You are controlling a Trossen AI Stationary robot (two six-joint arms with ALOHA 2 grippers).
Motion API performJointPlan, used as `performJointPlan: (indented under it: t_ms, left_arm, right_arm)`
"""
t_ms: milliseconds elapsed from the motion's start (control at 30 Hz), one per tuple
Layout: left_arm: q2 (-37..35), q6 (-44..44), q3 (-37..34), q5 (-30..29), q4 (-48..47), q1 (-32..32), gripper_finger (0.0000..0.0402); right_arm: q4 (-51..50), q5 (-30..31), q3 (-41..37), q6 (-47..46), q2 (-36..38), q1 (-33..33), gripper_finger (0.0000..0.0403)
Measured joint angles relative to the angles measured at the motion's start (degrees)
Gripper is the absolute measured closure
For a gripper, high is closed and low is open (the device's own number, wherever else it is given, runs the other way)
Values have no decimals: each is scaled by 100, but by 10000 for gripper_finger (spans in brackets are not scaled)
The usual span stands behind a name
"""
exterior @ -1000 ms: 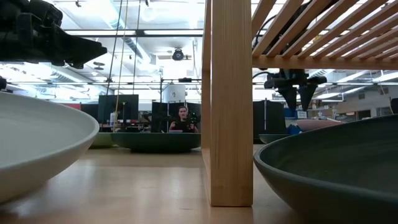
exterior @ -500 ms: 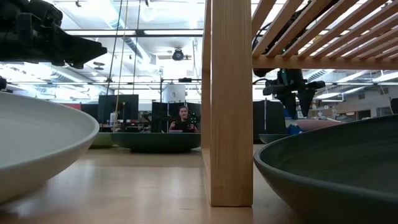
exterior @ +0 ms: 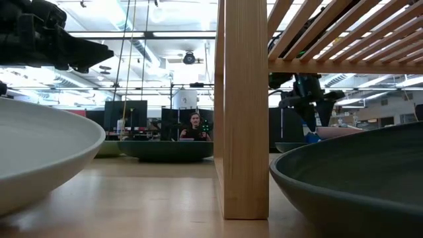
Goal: Place and stack plates onto a shelf
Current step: Put the pink plate on the shelf
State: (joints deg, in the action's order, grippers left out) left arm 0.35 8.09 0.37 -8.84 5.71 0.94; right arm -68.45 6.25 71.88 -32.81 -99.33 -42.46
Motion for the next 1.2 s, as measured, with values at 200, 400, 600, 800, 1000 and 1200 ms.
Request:
performJointPlan:
  t_ms: [200, 400, 600, 800, 1000, 1200]
  left_arm:
    - [1, -2, -1, -1, 1, -1, 237]
    - [-1, -1, 1, -2, 1, 1, 237]
    - [2, -2, -1, 0, 1, 0, 237]
    - [-1, -1, -1, -2, 3, 0, 237]
    - [-1, 0, 1, -1, 3, 1, 237]
    - [-1, -1, 1, -1, 3, 0, 237]
  right_arm:
    - [-4, 6, 0, 0, 0, 1, 204]
    - [-7, 6, 0, -3, 0, 9, 204]
    - [67, 12, -214, -6, 4, 15, 204]
    - [232, 15, -510, -5, 2, 13, 204]
    - [324, 25, -514, -5, 2, 13, 229]
    - [328, 28, -514, -5, 2, 13, 281]
